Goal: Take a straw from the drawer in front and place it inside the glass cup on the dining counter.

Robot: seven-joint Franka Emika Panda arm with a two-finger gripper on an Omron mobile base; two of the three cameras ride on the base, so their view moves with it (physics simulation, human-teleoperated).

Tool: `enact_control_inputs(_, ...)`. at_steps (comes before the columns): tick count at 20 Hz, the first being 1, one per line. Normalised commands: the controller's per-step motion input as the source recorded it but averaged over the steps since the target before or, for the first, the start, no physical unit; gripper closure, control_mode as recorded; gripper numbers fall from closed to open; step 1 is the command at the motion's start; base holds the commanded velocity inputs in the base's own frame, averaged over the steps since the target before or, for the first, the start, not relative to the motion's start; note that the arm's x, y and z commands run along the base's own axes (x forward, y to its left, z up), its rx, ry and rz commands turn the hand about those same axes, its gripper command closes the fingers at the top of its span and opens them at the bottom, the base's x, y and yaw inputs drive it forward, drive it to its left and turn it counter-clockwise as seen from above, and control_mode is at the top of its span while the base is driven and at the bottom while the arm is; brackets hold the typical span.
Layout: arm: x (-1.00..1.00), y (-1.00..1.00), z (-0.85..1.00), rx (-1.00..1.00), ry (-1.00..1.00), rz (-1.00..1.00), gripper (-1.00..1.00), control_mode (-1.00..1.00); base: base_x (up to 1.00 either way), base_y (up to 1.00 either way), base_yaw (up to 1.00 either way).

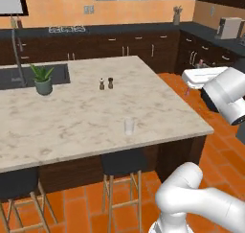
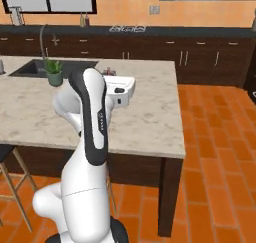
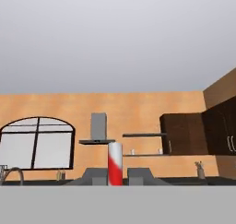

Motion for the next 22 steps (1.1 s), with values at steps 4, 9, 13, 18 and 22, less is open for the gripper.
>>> enact_control_inputs(4, 0.00, 0.00, 0.00, 0.00, 0.00, 0.00, 1.00, 1.00, 0.61, 0.68, -0.55)
enact_control_inputs(9, 0.00, 0.00, 0.00, 0.00, 0.00, 0.00, 1.00, 1.00, 0.74, 0.75, -0.36)
enact_control_inputs(13, 0.00, 0.00, 0.00, 0.00, 0.00, 0.00, 1.00, 1.00, 0.73, 0.80, -0.26)
enact_control_inputs(18, 0.06, 0.11, 0.00, 0.00, -0.09, 0.12, 1.00, -1.00, 0.10, 0.13, -0.03)
enact_control_inputs(22, 0.03, -0.01, 0.01, -0.01, -0.18, 0.49, 1.00, -1.00, 0.00, 0.00, 0.00)
